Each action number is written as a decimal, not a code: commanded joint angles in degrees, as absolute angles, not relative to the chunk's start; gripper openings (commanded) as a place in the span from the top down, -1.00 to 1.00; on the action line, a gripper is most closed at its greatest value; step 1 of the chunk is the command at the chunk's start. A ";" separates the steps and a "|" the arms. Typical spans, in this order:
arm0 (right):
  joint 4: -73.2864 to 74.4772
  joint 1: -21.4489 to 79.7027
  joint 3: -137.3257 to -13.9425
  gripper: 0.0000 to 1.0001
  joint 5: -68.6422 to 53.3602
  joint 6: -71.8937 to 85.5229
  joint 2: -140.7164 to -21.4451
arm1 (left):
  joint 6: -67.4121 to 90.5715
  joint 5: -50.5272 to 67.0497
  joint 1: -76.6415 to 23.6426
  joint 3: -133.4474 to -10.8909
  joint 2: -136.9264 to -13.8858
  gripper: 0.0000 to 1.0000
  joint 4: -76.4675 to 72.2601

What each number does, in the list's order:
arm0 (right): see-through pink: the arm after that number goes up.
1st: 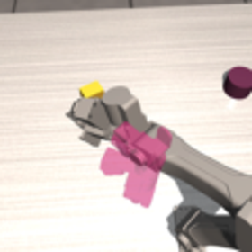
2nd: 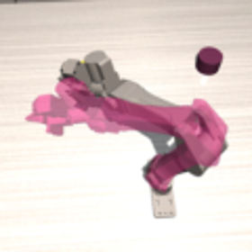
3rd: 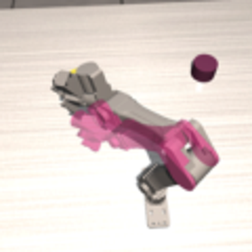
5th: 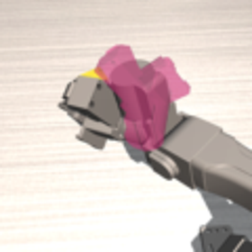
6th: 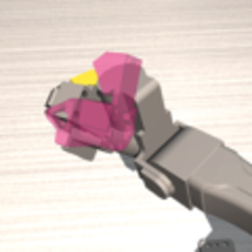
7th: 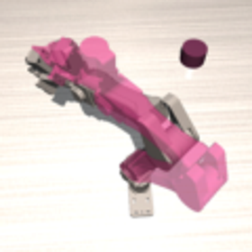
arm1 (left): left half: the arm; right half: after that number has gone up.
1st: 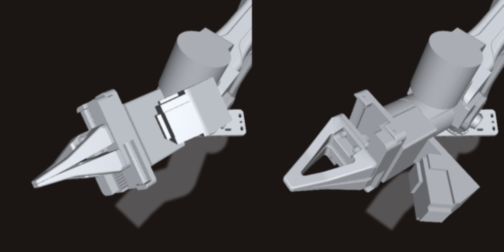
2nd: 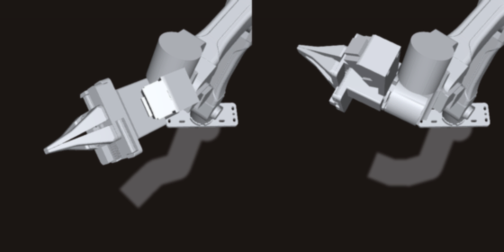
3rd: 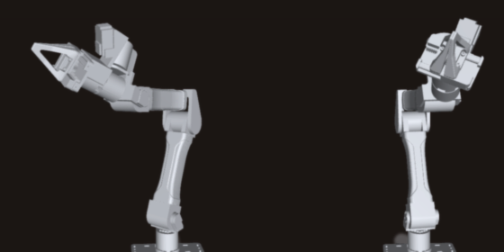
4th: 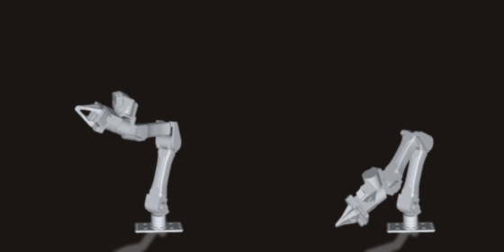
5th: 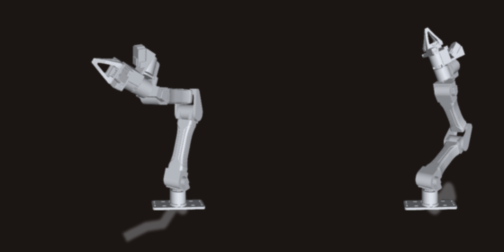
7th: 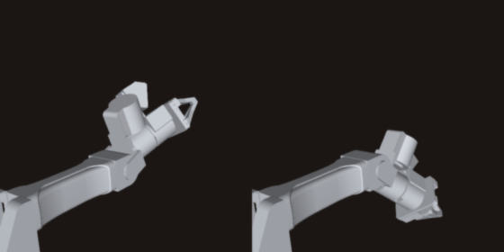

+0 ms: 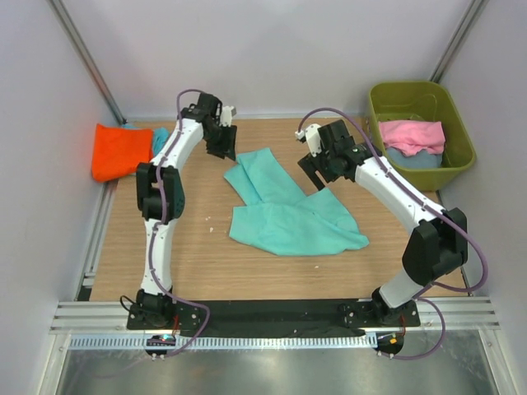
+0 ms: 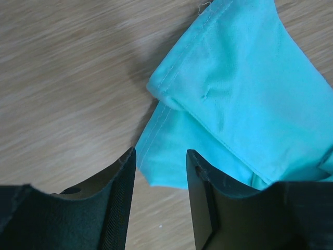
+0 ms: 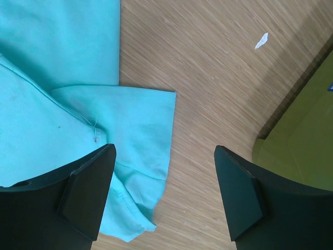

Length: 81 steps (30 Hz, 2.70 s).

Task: Fold and stack the t-shirts
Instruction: Flatten the tshirt out

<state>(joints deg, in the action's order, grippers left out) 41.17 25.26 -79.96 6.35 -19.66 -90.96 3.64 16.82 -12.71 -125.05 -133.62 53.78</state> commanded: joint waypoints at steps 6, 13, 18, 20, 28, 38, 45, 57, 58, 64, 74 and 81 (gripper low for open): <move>38.50 23.20 -79.98 -0.64 3.43 -18.55 -89.47 | -1.76 17.67 -13.80 -132.62 -140.27 0.14 52.12; 38.67 22.59 -78.58 -0.64 2.99 -18.11 -88.60 | -2.29 16.96 -14.85 -137.19 -143.52 0.14 50.89; 38.67 22.41 -77.96 -0.64 2.72 -18.02 -88.24 | -1.94 16.87 -15.64 -137.90 -143.96 0.07 50.80; 38.59 22.24 -77.87 -0.64 2.64 -18.11 -88.24 | -1.06 16.44 -15.82 -138.08 -143.96 -0.07 50.80; 38.23 22.06 -77.26 -0.64 2.46 -17.84 -88.42 | -1.58 15.12 -16.17 -139.13 -145.37 -0.04 50.63; 37.35 21.62 -76.64 -0.63 2.55 -17.84 -88.59 | -2.11 15.03 -16.17 -140.71 -146.95 0.21 49.75; 36.83 21.27 -74.98 -0.62 3.51 -18.11 -88.16 | -2.90 16.52 -16.17 -141.59 -147.04 0.77 49.31; 37.00 10.64 -69.95 -0.57 -5.35 -16.78 -90.16 | -1.50 22.50 -16.00 -137.90 -139.75 1.00 51.50; 37.52 10.63 -70.83 -0.55 -6.06 -17.14 -91.39 | -1.49 23.02 -16.00 -137.47 -139.31 1.00 51.85; 36.91 8.88 -77.95 -0.47 -13.35 -16.79 -100.44 | -1.85 23.20 -16.00 -135.18 -137.29 1.00 52.56; 38.32 8.79 -87.97 -0.31 -17.22 -17.40 -113.10 | -1.93 23.47 -16.26 -133.16 -135.79 1.00 53.00; 41.04 8.88 -90.61 -0.22 -17.84 -18.10 -116.89 | -2.02 22.77 -16.35 -133.24 -135.88 1.00 53.00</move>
